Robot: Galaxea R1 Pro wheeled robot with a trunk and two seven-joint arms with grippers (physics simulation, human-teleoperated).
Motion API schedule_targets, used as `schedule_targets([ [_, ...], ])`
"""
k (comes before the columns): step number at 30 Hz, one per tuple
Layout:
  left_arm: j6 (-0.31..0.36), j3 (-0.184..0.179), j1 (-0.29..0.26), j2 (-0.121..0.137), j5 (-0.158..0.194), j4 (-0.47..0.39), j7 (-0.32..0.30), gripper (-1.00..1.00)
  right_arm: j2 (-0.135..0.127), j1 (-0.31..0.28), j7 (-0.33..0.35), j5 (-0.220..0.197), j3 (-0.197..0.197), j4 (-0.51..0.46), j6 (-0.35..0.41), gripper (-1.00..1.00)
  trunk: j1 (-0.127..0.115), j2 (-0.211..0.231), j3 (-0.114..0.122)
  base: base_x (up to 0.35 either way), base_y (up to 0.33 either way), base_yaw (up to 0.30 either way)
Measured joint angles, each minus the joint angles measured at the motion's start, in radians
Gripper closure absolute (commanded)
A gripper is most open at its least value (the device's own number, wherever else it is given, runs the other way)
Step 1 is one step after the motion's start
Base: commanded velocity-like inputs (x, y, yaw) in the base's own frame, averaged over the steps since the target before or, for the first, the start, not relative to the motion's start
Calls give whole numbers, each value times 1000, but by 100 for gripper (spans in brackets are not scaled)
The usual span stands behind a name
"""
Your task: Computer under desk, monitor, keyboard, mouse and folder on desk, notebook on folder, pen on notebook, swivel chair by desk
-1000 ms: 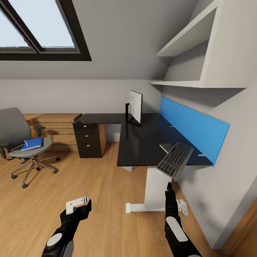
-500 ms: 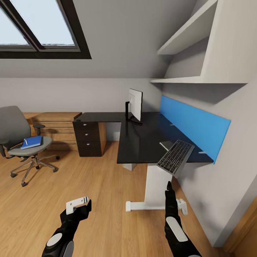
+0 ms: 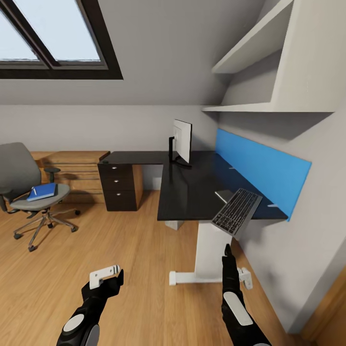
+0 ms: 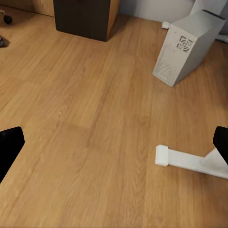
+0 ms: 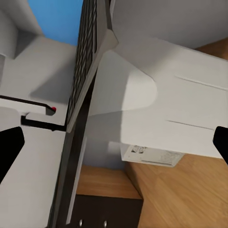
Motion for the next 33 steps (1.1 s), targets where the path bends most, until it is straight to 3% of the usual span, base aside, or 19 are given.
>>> schedule_targets([
  [14,0,0,0,1,-1,5,-1,-100,0,0,0,0,-5,-3,-3,-100,0,0,0,294,0,0],
  [33,-1,0,0,1,-2,10,-1,-100,0,0,-1,0,-8,-3,-2,-100,0,0,0,107,0,0],
])
